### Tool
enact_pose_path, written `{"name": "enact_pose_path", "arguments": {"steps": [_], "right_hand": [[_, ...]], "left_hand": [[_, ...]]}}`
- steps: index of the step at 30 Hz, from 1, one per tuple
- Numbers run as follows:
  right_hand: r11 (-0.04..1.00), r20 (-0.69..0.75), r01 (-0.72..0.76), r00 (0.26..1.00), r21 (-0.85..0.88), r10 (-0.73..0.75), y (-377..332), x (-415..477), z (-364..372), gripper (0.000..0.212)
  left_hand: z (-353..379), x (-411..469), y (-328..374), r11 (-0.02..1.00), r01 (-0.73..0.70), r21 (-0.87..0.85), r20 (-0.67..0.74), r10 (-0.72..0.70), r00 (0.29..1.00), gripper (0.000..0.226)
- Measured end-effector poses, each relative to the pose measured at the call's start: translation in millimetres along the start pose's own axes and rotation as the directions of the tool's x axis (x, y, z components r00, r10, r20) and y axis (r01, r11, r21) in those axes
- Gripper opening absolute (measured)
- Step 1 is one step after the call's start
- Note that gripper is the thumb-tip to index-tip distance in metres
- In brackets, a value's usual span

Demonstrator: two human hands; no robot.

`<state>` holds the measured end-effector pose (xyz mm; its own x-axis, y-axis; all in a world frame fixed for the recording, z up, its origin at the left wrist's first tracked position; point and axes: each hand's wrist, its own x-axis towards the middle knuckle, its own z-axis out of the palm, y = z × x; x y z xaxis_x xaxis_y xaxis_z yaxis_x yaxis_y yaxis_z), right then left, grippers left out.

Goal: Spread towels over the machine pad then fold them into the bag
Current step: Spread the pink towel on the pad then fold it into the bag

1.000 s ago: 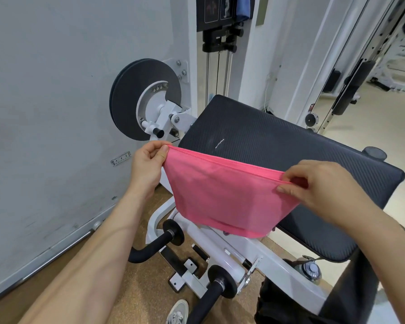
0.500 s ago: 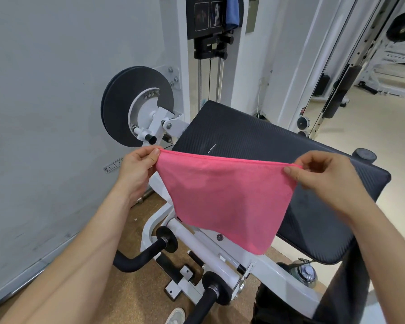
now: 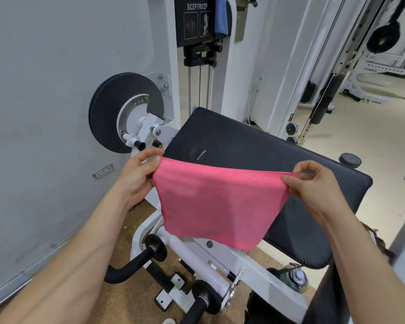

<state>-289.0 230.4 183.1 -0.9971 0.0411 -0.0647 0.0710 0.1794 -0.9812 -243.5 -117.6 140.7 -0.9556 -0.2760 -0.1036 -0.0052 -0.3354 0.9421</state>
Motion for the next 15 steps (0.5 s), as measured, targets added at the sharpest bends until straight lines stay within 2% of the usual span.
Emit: {"name": "enact_pose_path", "arguments": {"steps": [3,6,9,12,15], "right_hand": [[0.997,-0.101,-0.039,0.994,0.069,0.046,-1.4,0.0,0.8,0.034],[0.997,-0.149,-0.025,0.988,0.076,0.036,-2.7,-2.8,3.3,0.033],[0.992,-0.189,0.058,0.979,-0.112,-0.079,-4.8,-12.5,7.0,0.026],[0.945,-0.168,0.131,0.968,-0.300,-0.187,-9.4,-25.0,9.6,0.023],[0.933,-0.092,0.193,0.969,-0.303,-0.230,-16.2,-37.2,13.7,0.020]], "left_hand": [[1.8,-10.7,8.7,0.993,0.088,-0.073,0.199,-0.072,0.977,0.031],[9.8,-21.4,16.4,0.994,0.113,0.009,0.347,-0.109,0.932,0.048],[24.8,-31.5,18.0,0.991,0.090,0.099,0.435,-0.124,0.892,0.046],[40.0,-41.3,18.7,0.995,0.048,0.083,0.534,-0.085,0.841,0.047],[63.4,-54.0,25.8,0.978,-0.074,0.196,0.549,-0.047,0.835,0.035]]}}
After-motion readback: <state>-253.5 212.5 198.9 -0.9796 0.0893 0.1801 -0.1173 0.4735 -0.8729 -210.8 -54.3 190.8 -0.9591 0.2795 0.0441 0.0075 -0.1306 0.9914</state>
